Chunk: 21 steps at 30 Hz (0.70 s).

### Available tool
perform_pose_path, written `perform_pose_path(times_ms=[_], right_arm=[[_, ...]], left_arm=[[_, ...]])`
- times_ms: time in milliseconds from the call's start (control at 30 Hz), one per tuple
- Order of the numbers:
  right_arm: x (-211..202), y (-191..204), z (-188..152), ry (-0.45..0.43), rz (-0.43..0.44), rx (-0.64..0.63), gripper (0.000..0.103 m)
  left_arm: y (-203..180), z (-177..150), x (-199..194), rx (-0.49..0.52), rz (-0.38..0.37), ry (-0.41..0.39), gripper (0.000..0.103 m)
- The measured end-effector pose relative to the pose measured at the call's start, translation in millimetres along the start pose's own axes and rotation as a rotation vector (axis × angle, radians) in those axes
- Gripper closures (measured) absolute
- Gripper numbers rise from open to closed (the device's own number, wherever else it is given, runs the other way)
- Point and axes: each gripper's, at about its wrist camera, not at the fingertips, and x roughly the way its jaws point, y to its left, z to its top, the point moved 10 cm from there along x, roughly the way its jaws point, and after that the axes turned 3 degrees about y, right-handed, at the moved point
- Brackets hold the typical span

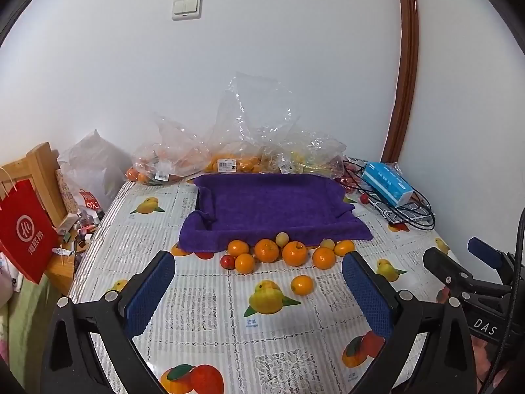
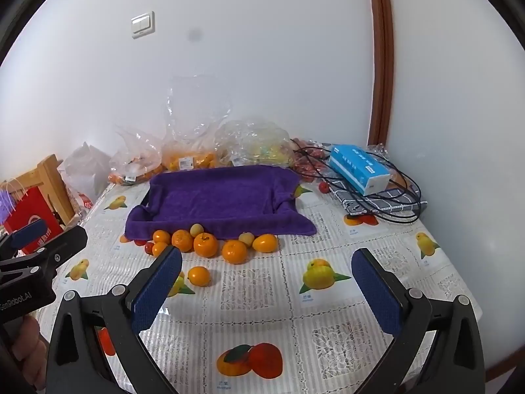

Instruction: Organize fruits

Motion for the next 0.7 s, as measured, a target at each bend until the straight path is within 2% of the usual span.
perform_pose_path(times_ms=[700], right_arm=[[-5, 15, 2, -0.015, 0.007, -0.022, 0.0]], left_arm=[[12, -6, 4, -0.026, -0.012, 0.0, 0.001]])
